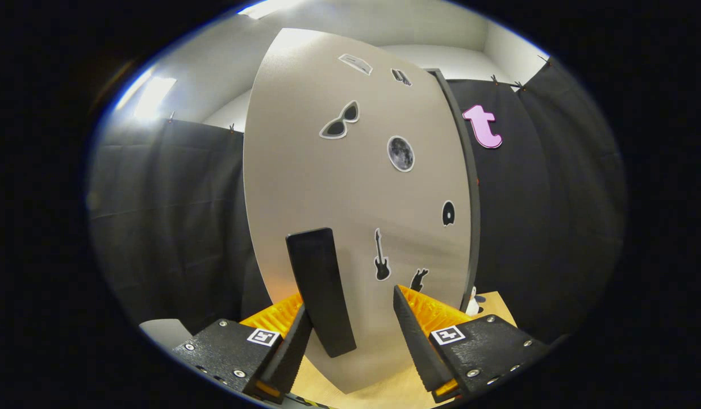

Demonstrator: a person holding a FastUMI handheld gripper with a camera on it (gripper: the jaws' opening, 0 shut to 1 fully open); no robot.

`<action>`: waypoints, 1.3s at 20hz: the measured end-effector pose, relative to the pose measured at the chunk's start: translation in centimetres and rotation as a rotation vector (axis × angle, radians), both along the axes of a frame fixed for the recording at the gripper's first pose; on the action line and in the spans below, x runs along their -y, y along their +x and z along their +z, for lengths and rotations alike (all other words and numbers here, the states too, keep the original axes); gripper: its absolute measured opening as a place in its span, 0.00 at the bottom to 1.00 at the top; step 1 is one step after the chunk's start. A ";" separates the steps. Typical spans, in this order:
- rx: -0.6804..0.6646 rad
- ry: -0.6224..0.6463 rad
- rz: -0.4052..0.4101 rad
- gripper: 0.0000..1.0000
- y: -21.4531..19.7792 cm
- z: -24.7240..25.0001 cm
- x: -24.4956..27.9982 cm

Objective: Open the shoe cabinet door, grab the shoes and put them into the shoe cabinet, then close the shoe cabinet door.

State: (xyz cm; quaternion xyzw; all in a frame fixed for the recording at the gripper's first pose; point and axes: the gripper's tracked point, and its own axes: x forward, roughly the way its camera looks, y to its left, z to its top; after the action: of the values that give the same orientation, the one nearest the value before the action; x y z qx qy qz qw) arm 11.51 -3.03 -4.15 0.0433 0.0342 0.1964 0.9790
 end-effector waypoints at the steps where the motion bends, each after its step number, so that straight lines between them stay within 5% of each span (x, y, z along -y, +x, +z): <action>1: 0.005 -0.005 0.006 0.82 0.5 0.0 -0.5; 7: -0.008 0.020 0.065 0.83 2.6 -0.4 -3.9; 26: 0.088 -0.117 0.013 0.84 9.5 1.3 -11.5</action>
State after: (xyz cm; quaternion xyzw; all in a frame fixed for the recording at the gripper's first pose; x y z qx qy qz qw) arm 21.00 8.47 -2.89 -0.0229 0.0027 0.2024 0.9790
